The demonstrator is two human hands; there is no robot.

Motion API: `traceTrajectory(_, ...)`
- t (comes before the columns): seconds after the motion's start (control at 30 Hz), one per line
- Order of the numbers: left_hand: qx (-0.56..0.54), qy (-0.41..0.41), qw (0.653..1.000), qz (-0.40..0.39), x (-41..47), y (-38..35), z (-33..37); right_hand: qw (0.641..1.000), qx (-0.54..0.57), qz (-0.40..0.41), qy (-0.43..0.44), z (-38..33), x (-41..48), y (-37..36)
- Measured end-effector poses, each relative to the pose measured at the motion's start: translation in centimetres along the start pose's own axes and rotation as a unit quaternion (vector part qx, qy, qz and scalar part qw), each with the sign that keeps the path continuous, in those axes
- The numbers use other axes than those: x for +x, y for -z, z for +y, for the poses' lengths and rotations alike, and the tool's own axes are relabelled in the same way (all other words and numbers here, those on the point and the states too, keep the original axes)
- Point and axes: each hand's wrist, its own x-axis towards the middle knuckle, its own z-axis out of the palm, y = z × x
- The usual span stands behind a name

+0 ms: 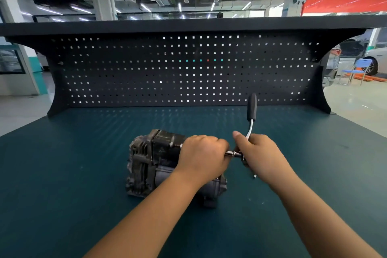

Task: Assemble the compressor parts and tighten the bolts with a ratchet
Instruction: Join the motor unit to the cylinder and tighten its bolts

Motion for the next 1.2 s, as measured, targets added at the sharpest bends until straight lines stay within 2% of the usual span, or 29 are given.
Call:
traceTrajectory(0.07, 0.001, 0.005, 1.000, -0.012, 0.3, 0.0, -0.2, 0.982, -0.034, 0.118, 0.143, 1.2, -0.9, -0.9)
traceTrajectory(0.1, 0.003, 0.004, 1.000, -0.024, 0.5, 0.0, -0.2, 0.955, -0.071, 0.159, 0.239, 1.7, -1.2, -1.0)
traceTrajectory(0.17, 0.000, 0.013, 0.998, -0.065, 0.6, -0.3, -0.3, 0.876, -0.154, 0.185, 0.418, 2.7, -1.1, -0.6)
traceTrajectory(0.2, -0.006, 0.014, 0.997, -0.073, 0.6, -0.5, -0.5, 0.837, -0.185, 0.182, 0.482, 3.3, -0.6, -0.5)
traceTrajectory(0.23, -0.008, 0.014, 0.997, -0.075, 0.6, -0.5, -0.5, 0.814, -0.206, 0.175, 0.513, 3.8, -0.2, -0.4)
traceTrajectory(0.27, -0.008, 0.013, 0.997, -0.075, 0.5, -0.3, -0.5, 0.811, -0.216, 0.173, 0.515, 4.1, 0.0, -0.4)
traceTrajectory(0.33, 0.008, -0.003, 0.998, -0.067, 0.3, 0.2, -0.3, 0.867, -0.206, 0.193, 0.411, 3.6, -0.5, -1.1)
traceTrajectory(0.4, 0.019, -0.007, 0.999, -0.047, 0.1, 0.6, -0.2, 0.964, -0.092, 0.151, 0.197, 2.1, -0.8, -1.5)
traceTrajectory(0.43, 0.027, -0.007, 0.999, -0.034, 0.0, 0.5, -0.2, 0.992, -0.006, 0.102, 0.080, 1.4, -0.5, -1.3)
traceTrajectory(0.47, 0.033, -0.007, 0.999, -0.029, 0.0, 0.4, -0.2, 0.996, 0.069, 0.051, -0.020, 1.0, 0.0, -1.0)
traceTrajectory(0.5, 0.037, -0.009, 0.999, -0.031, -0.1, 0.3, -0.3, 0.992, 0.107, 0.020, -0.067, 0.9, 0.3, -0.7)
traceTrajectory(0.53, 0.040, -0.009, 0.999, -0.036, -0.2, 0.1, -0.3, 0.991, 0.111, 0.005, -0.068, 0.9, 0.2, -0.6)
traceTrajectory(0.57, 0.037, -0.003, 0.999, -0.038, -0.1, 0.0, -0.3, 0.996, 0.086, 0.013, -0.016, 1.4, -0.1, -0.7)
traceTrajectory(0.6, 0.034, 0.002, 0.999, -0.030, 0.0, 0.0, -0.2, 0.994, 0.030, 0.058, 0.084, 1.8, -0.6, -0.9)
traceTrajectory(0.63, 0.026, 0.002, 0.999, -0.031, 0.0, 0.1, -0.2, 0.969, -0.030, 0.125, 0.210, 1.9, -1.2, -1.0)
traceTrajectory(0.7, 0.009, -0.001, 0.999, -0.046, 0.1, -0.2, -0.3, 0.872, -0.163, 0.191, 0.421, 3.2, -1.3, -1.1)
traceTrajectory(0.73, 0.007, 0.006, 0.998, -0.061, 0.2, -0.4, -0.4, 0.834, -0.205, 0.184, 0.479, 3.8, -1.0, -0.8)
traceTrajectory(0.77, 0.004, 0.011, 0.998, -0.061, 0.2, -0.5, -0.4, 0.823, -0.214, 0.162, 0.501, 4.2, -0.7, -0.6)
traceTrajectory(0.8, 0.003, 0.014, 0.998, -0.060, 0.2, -0.7, -0.5, 0.838, -0.200, 0.142, 0.487, 4.4, -0.6, -0.6)
traceTrajectory(0.83, 0.004, 0.017, 0.998, -0.062, 0.1, -0.7, -0.4, 0.874, -0.165, 0.128, 0.439, 4.2, -0.9, -0.8)
traceTrajectory(0.9, -0.005, 0.016, 0.998, -0.063, 0.1, -0.5, -0.3, 0.959, -0.046, 0.099, 0.260, 2.4, -1.5, -1.4)
traceTrajectory(0.93, -0.011, 0.014, 0.998, -0.060, 0.1, -0.5, -0.3, 0.986, 0.031, 0.070, 0.148, 1.6, -1.4, -1.3)
traceTrajectory(0.97, -0.014, 0.014, 0.998, -0.056, 0.1, -0.3, -0.4, 0.993, 0.115, 0.018, 0.036, 1.1, -0.8, -0.8)
traceTrajectory(1.0, -0.017, 0.016, 0.998, -0.052, 0.2, -0.2, -0.5, 0.977, 0.197, -0.046, -0.062, 0.7, -0.2, -0.2)
traceTrajectory(1.03, -0.019, 0.017, 0.998, -0.054, 0.2, 0.0, -0.5, 0.957, 0.248, -0.088, -0.120, 0.5, 0.0, 0.2)
traceTrajectory(1.07, -0.019, 0.016, 0.998, -0.059, 0.2, 0.1, -0.4, 0.951, 0.258, -0.106, -0.133, 0.6, 0.0, 0.4)
traceTrajectory(1.1, -0.018, 0.012, 0.998, -0.059, 0.1, 0.2, -0.4, 0.962, 0.233, -0.099, -0.101, 1.0, -0.3, 0.3)
traceTrajectory(1.17, -0.008, 0.013, 0.998, -0.061, 0.0, 0.2, -0.3, 0.988, 0.129, 0.000, 0.087, 1.8, -1.1, -0.4)
traceTrajectory(1.2, -0.003, 0.019, 0.998, -0.067, 0.0, 0.1, -0.3, 0.972, 0.063, 0.064, 0.216, 2.0, -1.4, -0.6)
